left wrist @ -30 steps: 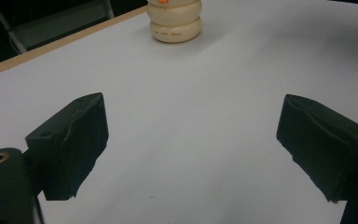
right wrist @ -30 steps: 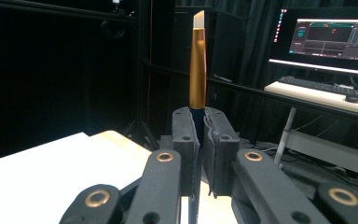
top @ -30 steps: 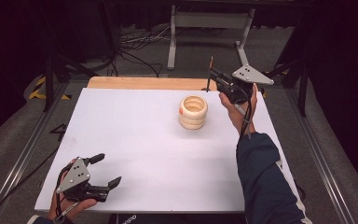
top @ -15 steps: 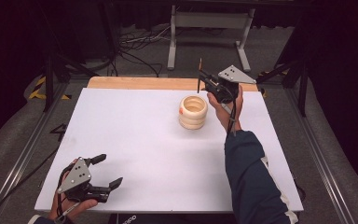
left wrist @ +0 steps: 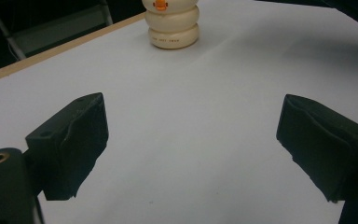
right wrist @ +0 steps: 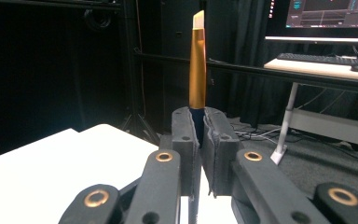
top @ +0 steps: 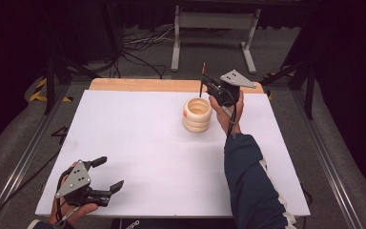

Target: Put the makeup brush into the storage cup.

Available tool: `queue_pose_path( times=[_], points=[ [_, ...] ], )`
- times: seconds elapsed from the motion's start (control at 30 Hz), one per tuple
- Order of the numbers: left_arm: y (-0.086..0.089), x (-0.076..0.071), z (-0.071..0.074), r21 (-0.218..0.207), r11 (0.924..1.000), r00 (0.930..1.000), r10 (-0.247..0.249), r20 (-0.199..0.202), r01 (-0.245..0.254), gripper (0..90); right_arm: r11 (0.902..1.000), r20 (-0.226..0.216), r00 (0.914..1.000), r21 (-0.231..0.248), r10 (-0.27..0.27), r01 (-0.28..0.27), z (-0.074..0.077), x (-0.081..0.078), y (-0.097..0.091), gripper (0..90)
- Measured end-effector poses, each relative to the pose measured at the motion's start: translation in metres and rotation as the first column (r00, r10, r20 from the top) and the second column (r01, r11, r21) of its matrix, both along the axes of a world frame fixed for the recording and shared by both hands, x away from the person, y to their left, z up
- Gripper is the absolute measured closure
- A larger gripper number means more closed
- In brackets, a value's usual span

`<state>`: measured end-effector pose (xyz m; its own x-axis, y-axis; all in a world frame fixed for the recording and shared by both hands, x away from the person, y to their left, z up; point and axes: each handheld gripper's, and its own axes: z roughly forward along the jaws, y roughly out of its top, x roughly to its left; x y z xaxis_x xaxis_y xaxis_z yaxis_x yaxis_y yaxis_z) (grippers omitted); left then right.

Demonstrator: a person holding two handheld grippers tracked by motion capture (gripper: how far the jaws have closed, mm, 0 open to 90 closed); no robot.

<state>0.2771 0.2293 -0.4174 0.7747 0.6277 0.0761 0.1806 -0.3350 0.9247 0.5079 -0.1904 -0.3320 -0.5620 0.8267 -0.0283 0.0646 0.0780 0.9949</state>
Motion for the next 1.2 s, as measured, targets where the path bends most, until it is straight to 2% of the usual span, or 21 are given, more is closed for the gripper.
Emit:
queue_pose_path(
  times=[0.4,0.5,0.67,0.97,1.2],
  points=[
    [0.005,-0.005,0.006,-0.048,0.9988,0.9984,-0.003,0.056,0.006,9.1,0.9997,-0.025,0.9995,-0.012,-0.020,0.019,-0.021,0.003,0.005,84.4],
    [0.006,-0.007,0.008,-0.062,0.9980,0.9972,-0.005,0.074,0.010,9.0,0.9997,-0.035,0.9991,0.005,-0.023,0.023,-0.026,0.005,0.003,84.4],
    [0.008,-0.009,0.011,-0.089,0.9960,0.9962,-0.004,0.087,0.011,8.7,0.9992,-0.041,0.9984,-0.013,-0.038,0.037,-0.029,0.006,0.002,84.4],
    [0.011,-0.011,0.015,-0.098,0.9951,0.9942,0.006,0.108,0.004,8.5,0.9987,-0.052,0.9976,-0.022,-0.046,0.045,-0.037,0.006,0.003,84.3],
    [0.012,-0.011,0.015,-0.093,0.9956,0.9945,0.010,0.104,0.000,8.5,0.9987,-0.062,0.9968,-0.009,-0.050,0.049,-0.041,0.007,0.000,84.2]
  ],
)
